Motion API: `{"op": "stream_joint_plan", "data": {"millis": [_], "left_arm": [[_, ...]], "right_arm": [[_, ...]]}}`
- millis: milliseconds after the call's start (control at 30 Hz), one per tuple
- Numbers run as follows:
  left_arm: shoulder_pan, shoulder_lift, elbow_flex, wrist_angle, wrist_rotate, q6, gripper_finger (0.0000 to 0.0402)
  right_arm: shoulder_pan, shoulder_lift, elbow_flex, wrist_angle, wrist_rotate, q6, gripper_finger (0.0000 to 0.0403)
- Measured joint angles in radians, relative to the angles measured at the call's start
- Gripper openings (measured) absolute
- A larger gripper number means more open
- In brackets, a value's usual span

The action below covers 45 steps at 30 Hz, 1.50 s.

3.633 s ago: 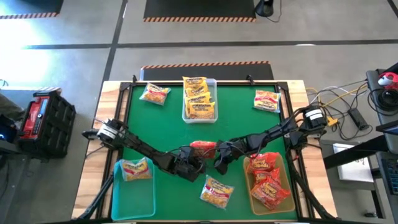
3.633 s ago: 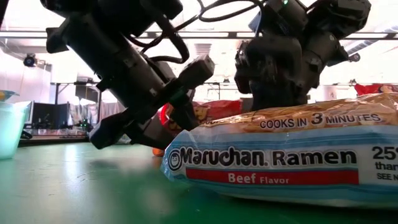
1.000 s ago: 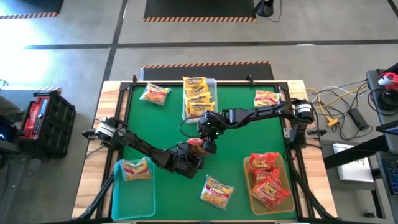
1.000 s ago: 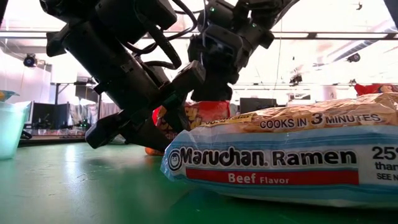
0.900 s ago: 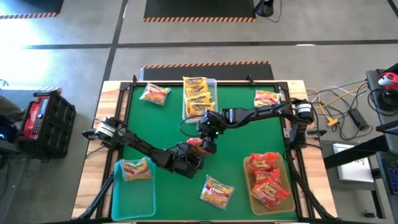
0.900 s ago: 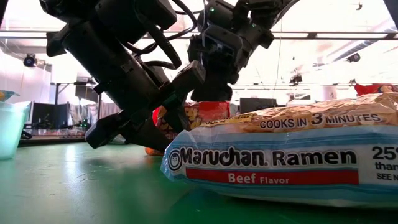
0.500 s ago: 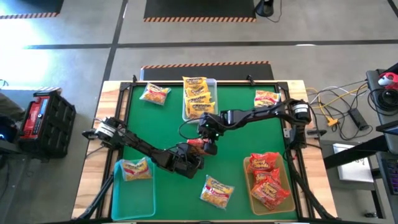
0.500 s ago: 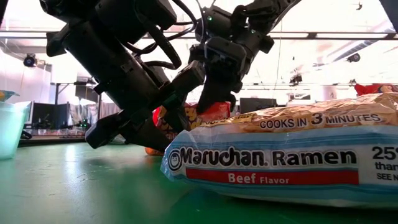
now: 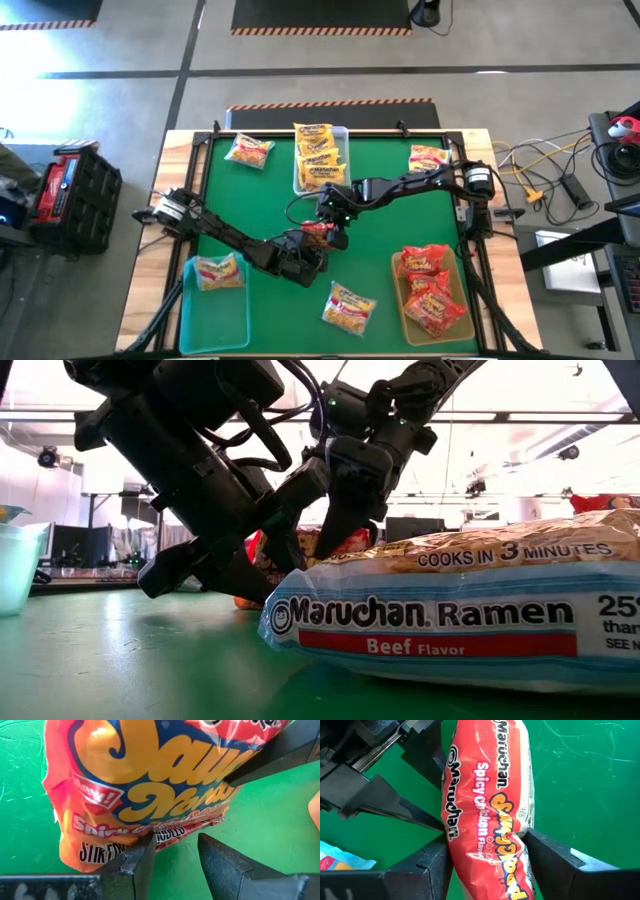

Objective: Sort Maruchan noodles
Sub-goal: Put the orange noodle pack into the orange bin

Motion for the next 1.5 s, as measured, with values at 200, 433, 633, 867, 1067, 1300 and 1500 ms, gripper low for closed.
{"op": "stream_joint_plan", "data": {"millis": [200, 433, 633, 867, 1067, 1300, 1500], "left_arm": [[-0.005, 0.0, 0.0, 0.005, -0.001, 0.0, 0.0141], [-0.019, -0.005, -0.002, 0.014, -0.008, 0.0, 0.0141], [-0.044, -0.05, -0.007, 0.013, -0.046, 0.035, 0.0141], [-0.091, -0.104, -0.009, -0.021, -0.055, 0.008, 0.0141], [-0.144, -0.111, -0.009, -0.02, -0.074, -0.067, 0.0141], [-0.175, -0.113, -0.008, -0.055, -0.08, -0.169, 0.0141], [-0.18, -0.113, -0.008, -0.125, -0.083, -0.276, 0.0141]], "right_arm": [[0.001, -0.001, 0.0, -0.001, -0.002, 0.003, 0.0187], [0.001, -0.002, 0.0, -0.002, -0.007, 0.006, 0.0158], [0.002, -0.002, 0.0, 0.001, -0.011, 0.006, 0.0154], [-0.001, -0.006, 0.001, -0.017, -0.015, 0.002, 0.0152], [-0.001, -0.027, 0.001, -0.084, -0.031, -0.016, 0.0151], [-0.001, -0.079, -0.001, -0.183, -0.12, -0.02, 0.0151], [-0.001, -0.115, -0.001, -0.226, -0.195, -0.026, 0.0151]]}}
